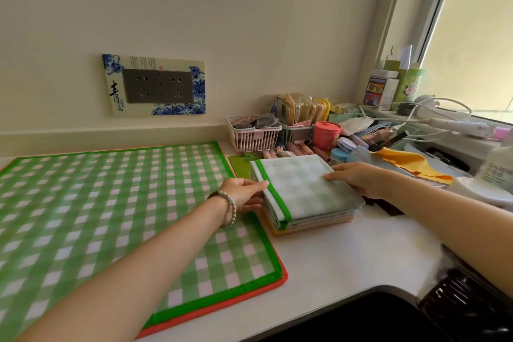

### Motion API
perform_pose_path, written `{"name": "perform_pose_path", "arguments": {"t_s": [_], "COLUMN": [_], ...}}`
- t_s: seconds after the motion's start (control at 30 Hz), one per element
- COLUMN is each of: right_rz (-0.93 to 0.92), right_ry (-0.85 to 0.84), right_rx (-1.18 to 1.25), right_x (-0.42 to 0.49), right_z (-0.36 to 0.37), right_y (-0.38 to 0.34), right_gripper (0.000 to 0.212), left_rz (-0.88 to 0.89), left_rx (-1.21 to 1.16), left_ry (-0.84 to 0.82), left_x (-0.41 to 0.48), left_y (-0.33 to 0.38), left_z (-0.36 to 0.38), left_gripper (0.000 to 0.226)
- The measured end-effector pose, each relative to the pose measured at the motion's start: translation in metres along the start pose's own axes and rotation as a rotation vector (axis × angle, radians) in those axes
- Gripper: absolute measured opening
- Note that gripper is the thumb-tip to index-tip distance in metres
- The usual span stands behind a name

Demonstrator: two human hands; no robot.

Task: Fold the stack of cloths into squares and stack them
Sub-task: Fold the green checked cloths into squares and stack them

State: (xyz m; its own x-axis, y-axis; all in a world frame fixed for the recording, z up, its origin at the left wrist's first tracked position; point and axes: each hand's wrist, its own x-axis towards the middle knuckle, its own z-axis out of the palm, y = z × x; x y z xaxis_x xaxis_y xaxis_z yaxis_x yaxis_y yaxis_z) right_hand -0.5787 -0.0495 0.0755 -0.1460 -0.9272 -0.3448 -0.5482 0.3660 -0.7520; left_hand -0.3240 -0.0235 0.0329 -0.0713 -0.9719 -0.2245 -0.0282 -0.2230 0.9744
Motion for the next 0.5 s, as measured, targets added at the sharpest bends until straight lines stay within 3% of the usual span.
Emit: {"name": "perform_pose_path", "arguments": {"t_s": [0.23,0.4,0.5], "right_rz": [-0.005,-0.414,-0.546], "right_ry": [0.076,0.324,0.246], "right_rx": [-0.083,-0.335,-0.302], "right_x": [-0.012,-0.049,-0.064], "right_z": [0.004,0.017,0.041], "right_y": [-0.007,-0.041,-0.062], "right_gripper": [0.055,0.048,0.061], "left_rz": [0.006,0.132,0.239], "left_rx": [-0.020,0.190,0.510], "left_ry": [-0.011,0.038,0.033], "left_x": [-0.006,-0.020,-0.034], "left_y": [-0.005,-0.001,-0.001], "left_z": [-0.007,-0.039,-0.074], "left_gripper": [0.034,0.044,0.061]}}
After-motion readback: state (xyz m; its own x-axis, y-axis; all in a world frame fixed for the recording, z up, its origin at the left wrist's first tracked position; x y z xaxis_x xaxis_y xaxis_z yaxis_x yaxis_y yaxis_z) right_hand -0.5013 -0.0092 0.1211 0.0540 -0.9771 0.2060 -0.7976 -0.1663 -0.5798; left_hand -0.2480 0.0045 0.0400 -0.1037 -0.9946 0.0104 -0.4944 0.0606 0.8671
